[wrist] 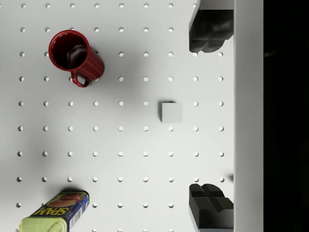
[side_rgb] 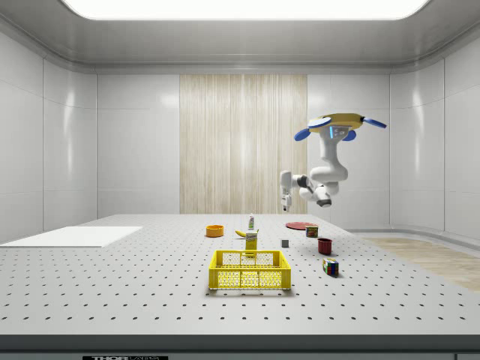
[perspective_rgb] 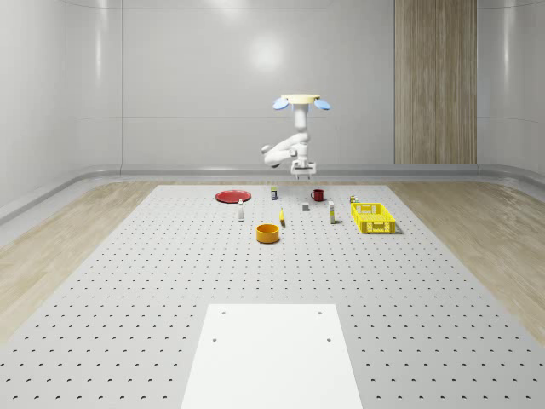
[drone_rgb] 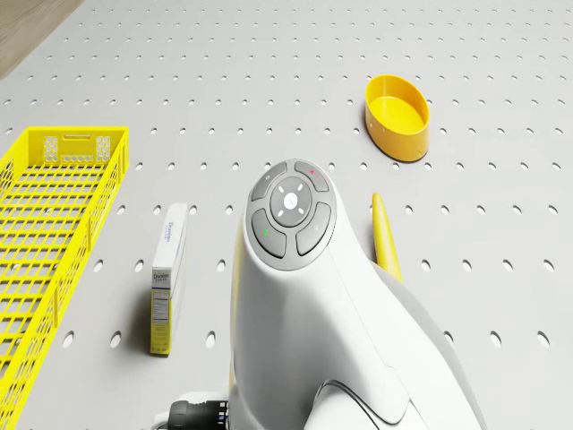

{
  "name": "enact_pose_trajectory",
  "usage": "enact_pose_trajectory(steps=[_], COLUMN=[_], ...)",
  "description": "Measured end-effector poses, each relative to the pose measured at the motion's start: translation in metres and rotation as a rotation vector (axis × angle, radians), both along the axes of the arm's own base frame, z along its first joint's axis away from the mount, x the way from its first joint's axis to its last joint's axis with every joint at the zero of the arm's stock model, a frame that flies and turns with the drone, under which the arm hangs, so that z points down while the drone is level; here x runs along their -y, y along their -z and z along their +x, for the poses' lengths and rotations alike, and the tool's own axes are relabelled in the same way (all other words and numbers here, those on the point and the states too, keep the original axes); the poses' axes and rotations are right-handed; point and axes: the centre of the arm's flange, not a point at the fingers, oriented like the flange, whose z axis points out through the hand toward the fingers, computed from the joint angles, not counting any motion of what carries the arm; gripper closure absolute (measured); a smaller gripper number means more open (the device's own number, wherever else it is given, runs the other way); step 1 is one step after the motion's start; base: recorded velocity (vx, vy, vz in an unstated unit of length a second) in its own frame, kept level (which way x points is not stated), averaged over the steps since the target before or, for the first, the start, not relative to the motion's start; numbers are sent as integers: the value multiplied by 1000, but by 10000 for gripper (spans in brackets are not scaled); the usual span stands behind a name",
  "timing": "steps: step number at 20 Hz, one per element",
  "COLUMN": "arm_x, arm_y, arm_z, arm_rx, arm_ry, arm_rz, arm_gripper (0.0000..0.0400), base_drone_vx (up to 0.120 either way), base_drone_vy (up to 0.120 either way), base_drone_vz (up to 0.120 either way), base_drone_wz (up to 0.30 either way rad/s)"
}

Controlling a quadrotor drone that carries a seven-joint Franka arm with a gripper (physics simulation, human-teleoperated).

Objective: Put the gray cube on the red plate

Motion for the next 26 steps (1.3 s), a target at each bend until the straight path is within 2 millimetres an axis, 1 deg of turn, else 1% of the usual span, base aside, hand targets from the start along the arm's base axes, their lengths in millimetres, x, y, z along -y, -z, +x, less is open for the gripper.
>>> enact_pose_trajectory(steps=[2, 19, 21, 26], arm_x=[0, 1, 1, 1], arm_y=[0, 0, 0, 0], arm_z=[0, 0, 0, 0], arm_rx=[0, -1, -1, -1], arm_ry=[0, 0, 0, 0], arm_rz=[-4, -12, -13, -13], arm_gripper=[0, 0, 0, 0], base_drone_vx=[0, 0, 60, 0], base_drone_vy=[100, 0, 0, -8], base_drone_vz=[-120, -120, -120, -120], base_drone_wz=[0, 0, 0, 0])
